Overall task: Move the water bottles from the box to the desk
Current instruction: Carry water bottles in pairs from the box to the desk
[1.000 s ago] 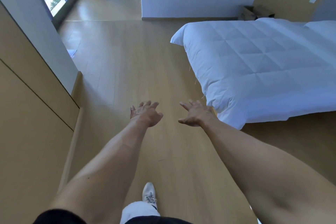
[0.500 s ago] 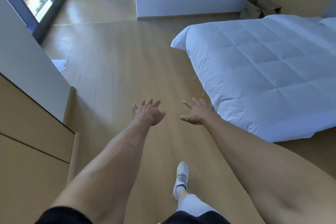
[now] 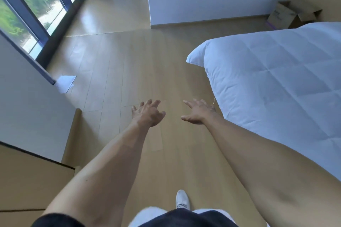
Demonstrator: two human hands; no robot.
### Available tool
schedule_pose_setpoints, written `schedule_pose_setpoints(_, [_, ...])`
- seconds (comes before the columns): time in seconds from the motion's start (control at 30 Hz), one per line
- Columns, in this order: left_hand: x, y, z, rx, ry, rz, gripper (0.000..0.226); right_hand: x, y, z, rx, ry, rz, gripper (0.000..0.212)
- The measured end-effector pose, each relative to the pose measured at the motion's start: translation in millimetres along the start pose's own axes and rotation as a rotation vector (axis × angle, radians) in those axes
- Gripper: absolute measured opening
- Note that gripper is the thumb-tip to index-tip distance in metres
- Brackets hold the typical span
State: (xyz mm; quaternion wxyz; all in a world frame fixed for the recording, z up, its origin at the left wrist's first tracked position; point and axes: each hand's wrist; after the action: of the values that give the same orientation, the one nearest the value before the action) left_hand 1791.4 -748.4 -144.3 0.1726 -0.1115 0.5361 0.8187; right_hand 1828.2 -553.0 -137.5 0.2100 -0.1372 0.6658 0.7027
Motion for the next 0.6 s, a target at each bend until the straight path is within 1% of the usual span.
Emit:
schedule_pose_setpoints(0.3, [144,58,10,-0.029,0.013,0.013,0.062,147,79,-6,-0.034,0.042,0.01,0.079])
schedule_pose_setpoints(0.47, [252,94,8,-0.025,-0.024,0.006,0.061,241,119,-13,-0.038,0.004,0.005,0.079])
schedule_pose_setpoints(0.6, [347,134,10,-0.021,-0.068,-0.01,0.06,321,164,-21,-0.034,-0.047,-0.019,0.08])
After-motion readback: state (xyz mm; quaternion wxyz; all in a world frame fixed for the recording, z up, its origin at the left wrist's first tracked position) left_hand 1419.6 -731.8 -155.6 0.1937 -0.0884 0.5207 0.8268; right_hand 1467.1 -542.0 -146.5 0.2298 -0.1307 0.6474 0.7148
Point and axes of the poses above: each hand's wrist, its own x-axis towards the middle knuckle, its own y-axis out of the back of the hand, z = x × y, and after that the axes turned 15 degrees about -x, right-handed
